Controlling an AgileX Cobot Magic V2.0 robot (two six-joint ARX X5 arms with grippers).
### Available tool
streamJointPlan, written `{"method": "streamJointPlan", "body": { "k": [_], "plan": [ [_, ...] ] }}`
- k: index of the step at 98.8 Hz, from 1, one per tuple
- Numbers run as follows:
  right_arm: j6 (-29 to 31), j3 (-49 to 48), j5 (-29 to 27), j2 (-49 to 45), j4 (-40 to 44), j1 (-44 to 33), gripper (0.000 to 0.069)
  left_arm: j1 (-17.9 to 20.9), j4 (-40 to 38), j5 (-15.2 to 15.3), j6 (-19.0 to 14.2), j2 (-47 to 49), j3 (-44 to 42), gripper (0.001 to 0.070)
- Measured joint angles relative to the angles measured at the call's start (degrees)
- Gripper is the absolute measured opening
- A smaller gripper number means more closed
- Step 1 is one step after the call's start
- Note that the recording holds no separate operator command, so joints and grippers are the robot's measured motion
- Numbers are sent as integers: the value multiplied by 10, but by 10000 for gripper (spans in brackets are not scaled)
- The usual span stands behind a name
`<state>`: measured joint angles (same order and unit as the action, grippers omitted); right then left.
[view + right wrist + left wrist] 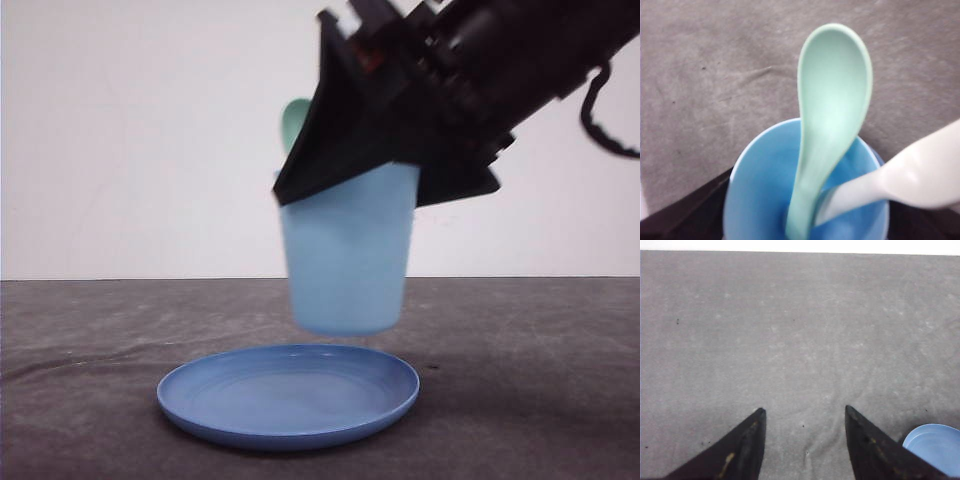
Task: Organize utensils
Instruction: 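Lift the cup with the right gripper and move it over the plate, then set the cup down on the plate center and open the right gripper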
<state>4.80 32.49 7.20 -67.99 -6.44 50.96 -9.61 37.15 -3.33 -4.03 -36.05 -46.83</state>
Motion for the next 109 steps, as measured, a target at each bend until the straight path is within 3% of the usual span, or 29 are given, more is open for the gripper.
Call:
{"method": "streamJointPlan", "body": {
  "k": [45,74,81,98,109],
  "plan": [
    [-1,0,-14,-137,-152,5,498,0,13,0,0,0,0,298],
    [-1,0,-13,-150,-152,5,500,0,14,0,0,0,0,298],
    [-1,0,-13,-150,-152,5,528,0,14,0,0,0,0,298],
    [-1,0,-12,-150,-152,6,676,0,14,0,0,0,0,298],
    [0,0,-12,-146,-140,6,680,0,14,0,0,0,0,298]
  ]
}}
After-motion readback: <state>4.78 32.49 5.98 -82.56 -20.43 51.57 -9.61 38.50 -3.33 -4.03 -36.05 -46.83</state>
